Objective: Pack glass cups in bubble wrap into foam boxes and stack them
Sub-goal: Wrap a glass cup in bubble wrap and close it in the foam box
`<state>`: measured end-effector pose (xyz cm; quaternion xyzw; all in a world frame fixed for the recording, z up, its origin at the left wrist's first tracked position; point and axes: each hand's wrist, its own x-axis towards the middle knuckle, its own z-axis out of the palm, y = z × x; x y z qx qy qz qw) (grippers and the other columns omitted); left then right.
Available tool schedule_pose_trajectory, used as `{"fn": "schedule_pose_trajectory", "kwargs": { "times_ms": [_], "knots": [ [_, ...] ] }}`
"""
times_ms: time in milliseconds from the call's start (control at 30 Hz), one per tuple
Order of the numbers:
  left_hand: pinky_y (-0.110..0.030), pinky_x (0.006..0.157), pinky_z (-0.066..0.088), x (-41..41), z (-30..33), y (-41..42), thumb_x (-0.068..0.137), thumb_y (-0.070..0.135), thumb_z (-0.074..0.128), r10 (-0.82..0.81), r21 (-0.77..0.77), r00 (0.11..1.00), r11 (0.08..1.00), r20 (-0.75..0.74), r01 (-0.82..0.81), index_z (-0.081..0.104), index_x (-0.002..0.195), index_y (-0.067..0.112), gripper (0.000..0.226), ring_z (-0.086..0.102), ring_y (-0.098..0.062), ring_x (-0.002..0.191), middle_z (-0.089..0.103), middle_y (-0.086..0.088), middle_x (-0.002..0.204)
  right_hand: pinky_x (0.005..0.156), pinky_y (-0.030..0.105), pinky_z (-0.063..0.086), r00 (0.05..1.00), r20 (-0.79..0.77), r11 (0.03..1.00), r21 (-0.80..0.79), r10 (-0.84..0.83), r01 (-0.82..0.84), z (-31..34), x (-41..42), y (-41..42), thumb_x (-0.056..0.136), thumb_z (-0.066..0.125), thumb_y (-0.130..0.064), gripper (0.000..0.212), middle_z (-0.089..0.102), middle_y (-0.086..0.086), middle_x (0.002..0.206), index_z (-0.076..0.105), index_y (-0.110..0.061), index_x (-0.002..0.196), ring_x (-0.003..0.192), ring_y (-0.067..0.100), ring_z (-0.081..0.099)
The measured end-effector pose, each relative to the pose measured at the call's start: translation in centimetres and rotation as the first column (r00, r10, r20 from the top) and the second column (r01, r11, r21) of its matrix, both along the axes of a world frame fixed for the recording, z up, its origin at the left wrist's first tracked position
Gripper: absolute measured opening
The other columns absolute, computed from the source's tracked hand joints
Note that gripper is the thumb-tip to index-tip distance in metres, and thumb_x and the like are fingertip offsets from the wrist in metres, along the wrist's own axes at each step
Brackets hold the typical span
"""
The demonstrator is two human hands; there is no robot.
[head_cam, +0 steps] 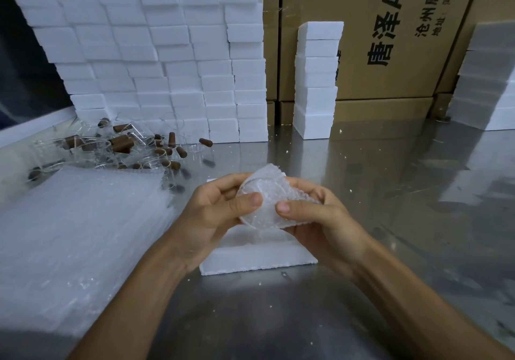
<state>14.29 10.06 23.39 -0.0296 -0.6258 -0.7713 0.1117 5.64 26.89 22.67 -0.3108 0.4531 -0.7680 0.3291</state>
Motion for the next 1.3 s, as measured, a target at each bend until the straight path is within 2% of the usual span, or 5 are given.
{"fn": "schedule_pose_trajectory", "kwargs": {
  "times_ms": [267, 567, 867, 1067, 1300],
  "knots": [
    [-0.035, 0.075, 0.057, 0.1, -0.1, -0.4, 0.046, 0.025, 0.098, -0.120, 0.158, 0.992, 0.979, -0.043, 0.126, 0.058, 0.117, 0.008, 0.084, 0.068, -0.028, 0.094, 0.070, -0.014, 0.104, 0.102, 0.043, 0.048, 0.999, 0.025, 0.998, 0.046, 0.034, -0.035, -0.2, 0.3, -0.2, 0.071, 0.074, -0.006, 0.056, 0.068, 0.020, 0.117, 0.064, 0.000, 0.125, 0.106, 0.030, 0.065],
    [-0.028, 0.076, 0.056, 0.2, -0.3, -1.4, 0.053, 0.022, 0.090, 0.028, -0.216, 0.987, 0.974, -0.157, -0.062, 0.069, 0.102, 0.034, 0.055, 0.068, -0.018, 0.099, 0.071, 0.001, 0.105, 0.082, 0.030, 0.057, 0.943, -0.277, 0.970, 0.102, -0.184, 0.220, 0.3, -0.6, 0.7, 0.057, 0.086, -0.002, 0.060, 0.075, 0.012, 0.105, 0.071, -0.009, 0.114, 0.095, 0.023, 0.071],
    [-0.016, 0.065, 0.056, 0.2, -0.3, -0.8, 0.060, 0.043, 0.087, 0.225, -0.698, 0.871, 0.526, -0.437, -0.486, 0.053, 0.120, 0.049, 0.069, 0.063, -0.003, 0.095, 0.056, 0.032, 0.118, 0.088, 0.035, 0.056, 0.646, -0.713, 0.886, 0.077, -0.271, 0.457, 0.0, -1.3, 1.4, 0.065, 0.092, -0.008, 0.067, 0.070, -0.004, 0.112, 0.064, -0.020, 0.124, 0.099, 0.014, 0.066],
    [-0.009, 0.065, 0.053, -0.1, -0.8, -0.1, 0.067, 0.016, 0.089, 0.216, -0.679, 0.824, 0.477, -0.525, -0.558, 0.050, 0.127, 0.034, 0.074, 0.060, 0.001, 0.104, 0.049, 0.029, 0.123, 0.089, 0.023, 0.053, 0.548, -0.777, 0.860, 0.019, -0.308, 0.510, -0.4, -1.5, 1.0, 0.069, 0.089, -0.014, 0.067, 0.059, -0.004, 0.123, 0.058, -0.026, 0.127, 0.107, 0.007, 0.062],
    [-0.004, 0.076, 0.049, -0.5, -1.6, -1.2, 0.070, -0.001, 0.086, 0.255, -0.683, 0.792, 0.405, -0.555, -0.608, 0.051, 0.126, 0.025, 0.071, 0.058, 0.000, 0.107, 0.048, 0.009, 0.131, 0.070, 0.026, 0.057, 0.823, -0.393, 0.888, 0.034, -0.410, 0.459, -0.5, -2.3, 0.9, 0.088, 0.068, -0.016, 0.032, 0.074, 0.003, 0.092, 0.067, -0.011, 0.119, 0.077, 0.019, 0.072]
  ]
}}
